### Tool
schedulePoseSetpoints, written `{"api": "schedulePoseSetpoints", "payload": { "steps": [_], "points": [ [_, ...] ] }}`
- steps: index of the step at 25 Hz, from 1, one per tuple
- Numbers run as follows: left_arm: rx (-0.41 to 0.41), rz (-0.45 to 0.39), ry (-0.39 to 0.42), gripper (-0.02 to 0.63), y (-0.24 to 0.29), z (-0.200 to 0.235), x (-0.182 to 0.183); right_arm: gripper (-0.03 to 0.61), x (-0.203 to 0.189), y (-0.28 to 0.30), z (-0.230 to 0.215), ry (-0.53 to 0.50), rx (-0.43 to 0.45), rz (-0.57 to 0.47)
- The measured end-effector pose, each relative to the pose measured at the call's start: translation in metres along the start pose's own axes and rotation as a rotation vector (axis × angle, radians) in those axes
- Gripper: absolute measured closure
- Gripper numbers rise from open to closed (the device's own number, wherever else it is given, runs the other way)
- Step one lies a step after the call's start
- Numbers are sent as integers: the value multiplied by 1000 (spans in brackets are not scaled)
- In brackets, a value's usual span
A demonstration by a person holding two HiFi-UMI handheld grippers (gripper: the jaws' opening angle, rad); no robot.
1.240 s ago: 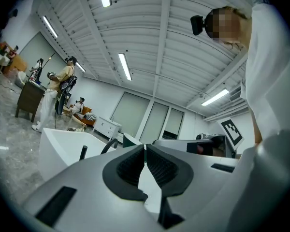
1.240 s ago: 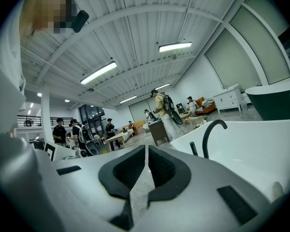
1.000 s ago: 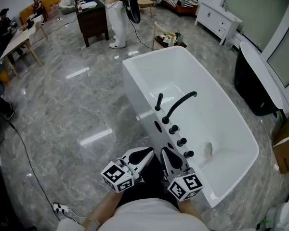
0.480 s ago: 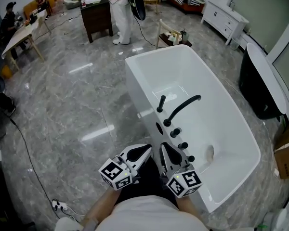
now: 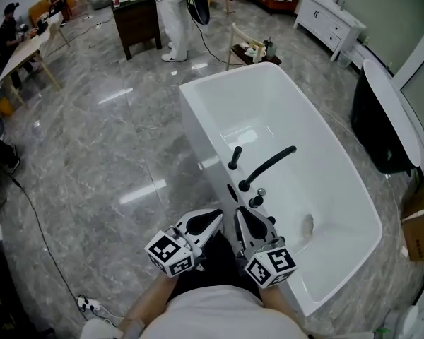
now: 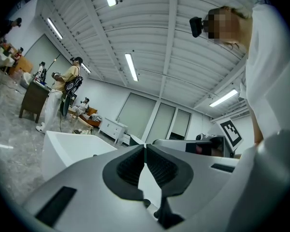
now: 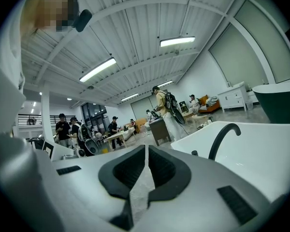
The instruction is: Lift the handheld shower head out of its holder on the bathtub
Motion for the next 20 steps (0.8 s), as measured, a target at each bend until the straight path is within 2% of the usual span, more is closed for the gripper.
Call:
{"api": "schedulePoseSetpoints", "payload": {
  "steps": [8, 14, 20],
  "points": [
    [-7, 13, 10, 594, 31, 39, 24, 557, 26, 36, -29, 11, -39, -25],
    [-25, 33, 14, 594, 55, 60, 40, 557, 43, 57, -48, 27, -18, -16],
    [-24, 41, 19, 594, 79, 85, 56, 557, 62, 82, -72, 34, -43, -43]
  ]
}}
Point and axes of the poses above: the fingertips, and each gripper's own axes: y forward along the fingers, z to its left, x out of its top, the point moved 8 cm from there along -y, backward along the fingers, and after that the axes turned 11 degrees about z, right-handed, at the moved point
